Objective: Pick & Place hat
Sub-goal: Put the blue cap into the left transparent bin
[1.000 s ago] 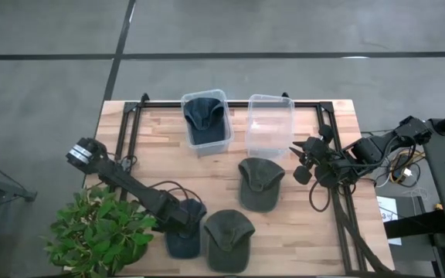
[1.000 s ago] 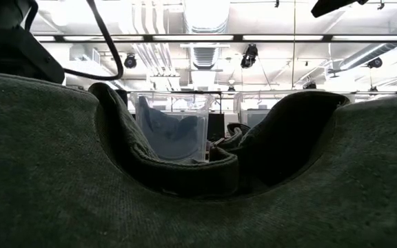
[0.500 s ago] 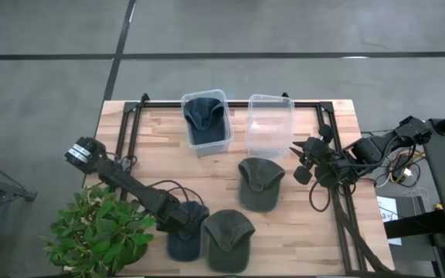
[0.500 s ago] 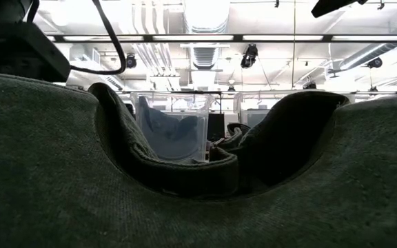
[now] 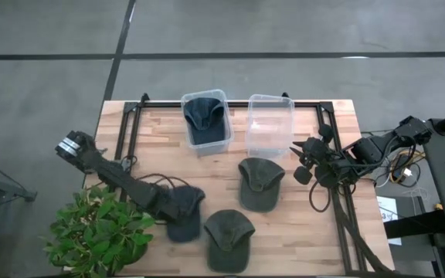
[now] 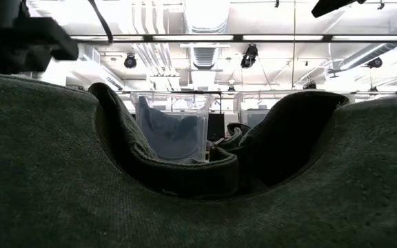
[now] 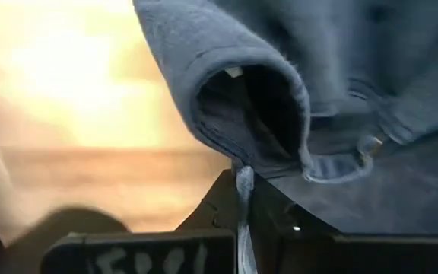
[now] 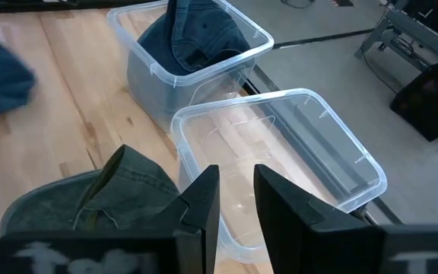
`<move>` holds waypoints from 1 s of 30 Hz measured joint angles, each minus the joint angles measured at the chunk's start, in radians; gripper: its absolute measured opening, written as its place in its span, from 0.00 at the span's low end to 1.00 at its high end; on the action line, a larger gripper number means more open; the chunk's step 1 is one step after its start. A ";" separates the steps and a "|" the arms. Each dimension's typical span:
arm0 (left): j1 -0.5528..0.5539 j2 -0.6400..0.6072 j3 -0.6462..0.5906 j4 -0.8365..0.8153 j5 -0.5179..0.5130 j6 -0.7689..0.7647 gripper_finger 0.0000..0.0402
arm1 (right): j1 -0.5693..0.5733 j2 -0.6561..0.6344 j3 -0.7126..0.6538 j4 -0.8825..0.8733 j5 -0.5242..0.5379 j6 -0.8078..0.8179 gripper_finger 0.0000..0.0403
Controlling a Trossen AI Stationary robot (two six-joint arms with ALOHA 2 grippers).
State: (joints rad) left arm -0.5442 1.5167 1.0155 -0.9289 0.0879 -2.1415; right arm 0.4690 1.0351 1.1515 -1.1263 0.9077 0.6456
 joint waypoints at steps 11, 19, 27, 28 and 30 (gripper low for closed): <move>0.011 -0.207 0.003 -0.159 -0.299 -0.071 0.02 | 0.000 0.000 0.000 0.000 0.000 -0.015 0.21; 0.014 -0.344 0.003 -0.130 -0.594 -0.022 0.02 | 0.000 0.000 0.000 0.000 0.000 -0.014 0.19; 0.034 -0.446 0.004 0.003 -0.881 0.194 0.02 | 0.000 0.000 0.000 0.001 0.000 -0.014 0.21; 0.039 -0.454 0.003 0.024 -0.911 0.236 0.02 | 0.000 0.000 0.000 0.001 0.000 -0.014 0.21; 0.050 -0.469 0.001 0.073 -0.957 0.330 0.02 | 0.000 0.000 0.000 0.001 0.000 -0.014 0.21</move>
State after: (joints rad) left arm -0.4946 1.0481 1.0167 -0.8558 -0.8691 -1.8115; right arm 0.4690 1.0355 1.1515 -1.1255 0.9081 0.6312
